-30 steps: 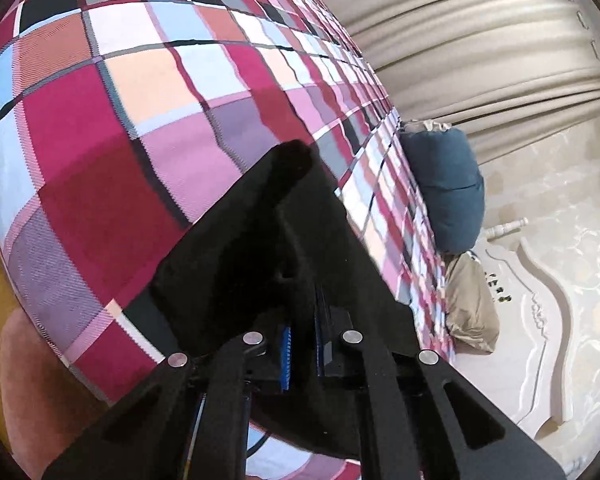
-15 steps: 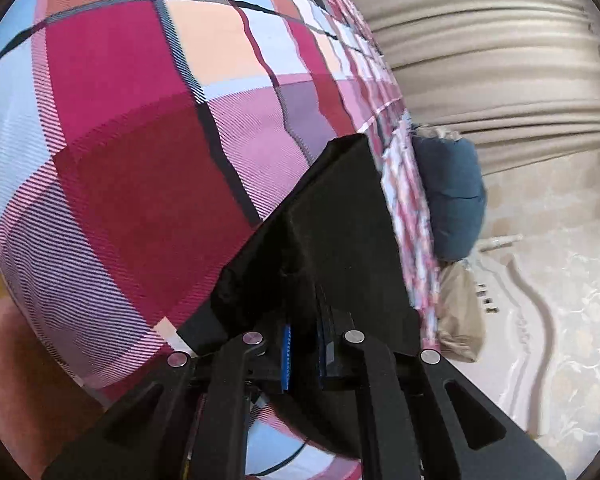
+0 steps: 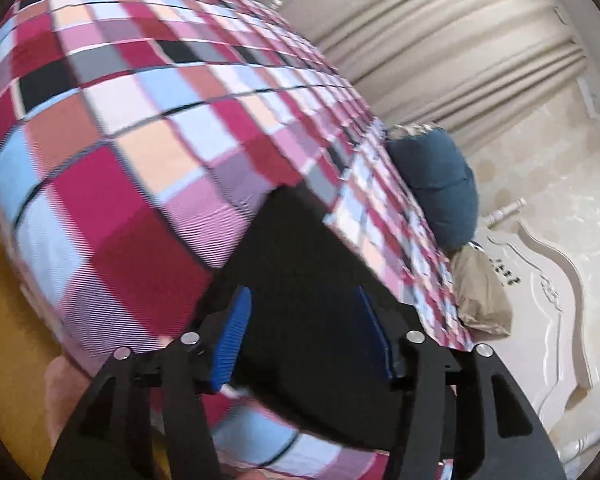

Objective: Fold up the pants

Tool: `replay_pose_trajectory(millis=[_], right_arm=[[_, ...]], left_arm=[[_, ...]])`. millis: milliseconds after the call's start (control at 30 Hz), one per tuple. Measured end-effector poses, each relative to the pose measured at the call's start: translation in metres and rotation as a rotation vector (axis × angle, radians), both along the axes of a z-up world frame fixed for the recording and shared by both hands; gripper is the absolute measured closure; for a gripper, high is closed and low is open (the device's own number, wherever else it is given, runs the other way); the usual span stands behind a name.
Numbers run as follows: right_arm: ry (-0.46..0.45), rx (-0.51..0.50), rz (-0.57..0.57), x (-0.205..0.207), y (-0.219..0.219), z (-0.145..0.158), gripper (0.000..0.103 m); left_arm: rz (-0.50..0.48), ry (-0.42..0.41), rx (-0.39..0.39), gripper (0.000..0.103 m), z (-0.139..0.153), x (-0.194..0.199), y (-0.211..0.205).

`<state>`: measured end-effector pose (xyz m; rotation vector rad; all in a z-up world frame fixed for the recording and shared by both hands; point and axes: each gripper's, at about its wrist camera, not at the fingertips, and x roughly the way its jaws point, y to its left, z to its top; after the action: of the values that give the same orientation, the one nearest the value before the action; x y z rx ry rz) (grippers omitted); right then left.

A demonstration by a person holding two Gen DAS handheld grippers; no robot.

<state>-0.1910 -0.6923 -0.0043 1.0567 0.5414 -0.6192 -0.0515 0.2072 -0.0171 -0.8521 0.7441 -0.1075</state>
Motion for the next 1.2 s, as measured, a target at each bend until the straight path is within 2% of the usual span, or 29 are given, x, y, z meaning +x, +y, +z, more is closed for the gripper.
replay_pose_trajectory(millis=[67, 133, 200, 233, 267, 333, 400, 500, 533, 600, 667, 700, 733, 767, 833, 900, 933, 1000, 1100, 1133, 1200], right_arm=[[-0.022, 0.027, -0.018, -0.006, 0.003, -0.006, 0.060], [-0.043, 0.054, -0.009, -0.007, 0.003, -0.015, 0.055], [-0.053, 0.070, 0.013, -0.001, 0.001, -0.020, 0.050], [-0.067, 0.077, 0.032, 0.004, -0.002, -0.020, 0.061], [-0.080, 0.068, 0.072, 0.011, -0.003, -0.017, 0.093], [-0.065, 0.012, 0.129, 0.024, -0.004, -0.009, 0.094], [-0.033, -0.033, 0.150, 0.034, -0.005, -0.004, 0.094], [-0.039, 0.005, 0.139, 0.035, -0.015, -0.016, 0.094], [-0.055, 0.034, 0.132, 0.032, -0.018, -0.021, 0.092], [-0.044, 0.042, 0.123, 0.023, -0.019, -0.018, 0.078], [0.033, -0.042, 0.089, 0.015, -0.020, -0.004, 0.065], [0.068, -0.100, 0.075, 0.012, -0.022, 0.008, 0.062], [0.082, -0.142, 0.078, 0.010, -0.023, 0.017, 0.054], [0.088, -0.177, 0.106, 0.013, -0.026, 0.027, 0.044], [0.102, -0.196, 0.225, 0.032, -0.034, 0.038, 0.042], [0.086, -0.163, 0.354, 0.055, -0.044, 0.039, 0.042], [0.075, -0.109, 0.439, 0.069, -0.051, 0.033, 0.042], [0.098, -0.059, 0.517, 0.090, -0.064, 0.022, 0.042], [0.136, 0.026, 0.593, 0.108, -0.076, 0.003, 0.040], [0.148, 0.054, 0.608, 0.112, -0.080, -0.005, 0.036], [0.100, 0.110, 0.660, 0.115, -0.081, -0.013, 0.025]], left_arm=[[-0.043, -0.014, 0.006, 0.032, 0.002, 0.006, -0.012], [-0.071, -0.001, 0.018, 0.031, -0.001, 0.016, -0.025], [-0.089, 0.006, -0.010, 0.031, -0.007, 0.025, -0.033], [-0.090, 0.012, -0.022, 0.031, -0.010, 0.029, -0.036], [-0.093, 0.013, -0.031, 0.031, -0.011, 0.033, -0.037], [-0.101, -0.007, -0.034, 0.028, -0.011, 0.039, -0.044], [-0.105, -0.017, 0.012, 0.023, -0.010, 0.043, -0.050], [-0.117, 0.011, 0.036, 0.023, -0.021, 0.050, -0.052], [-0.112, 0.024, 0.035, 0.023, -0.025, 0.052, -0.051], [-0.115, 0.043, 0.007, 0.023, -0.038, 0.053, -0.046], [-0.111, 0.020, -0.020, 0.023, -0.040, 0.050, -0.041], [-0.117, 0.011, -0.030, 0.019, -0.041, 0.050, -0.040], [-0.126, 0.002, -0.042, 0.016, -0.041, 0.051, -0.039], [-0.133, 0.005, -0.042, 0.016, -0.042, 0.052, -0.041], [-0.166, 0.007, -0.019, 0.011, -0.043, 0.055, -0.044], [-0.198, -0.005, 0.024, 0.010, -0.041, 0.055, -0.050], [-0.214, -0.009, 0.058, 0.010, -0.040, 0.055, -0.054], [-0.230, -0.021, 0.087, 0.009, -0.039, 0.053, -0.058], [-0.222, -0.032, 0.062, 0.009, -0.041, 0.052, -0.055], [-0.211, -0.031, 0.033, 0.009, -0.042, 0.053, -0.052], [-0.201, -0.025, -0.005, 0.009, -0.043, 0.054, -0.047]])
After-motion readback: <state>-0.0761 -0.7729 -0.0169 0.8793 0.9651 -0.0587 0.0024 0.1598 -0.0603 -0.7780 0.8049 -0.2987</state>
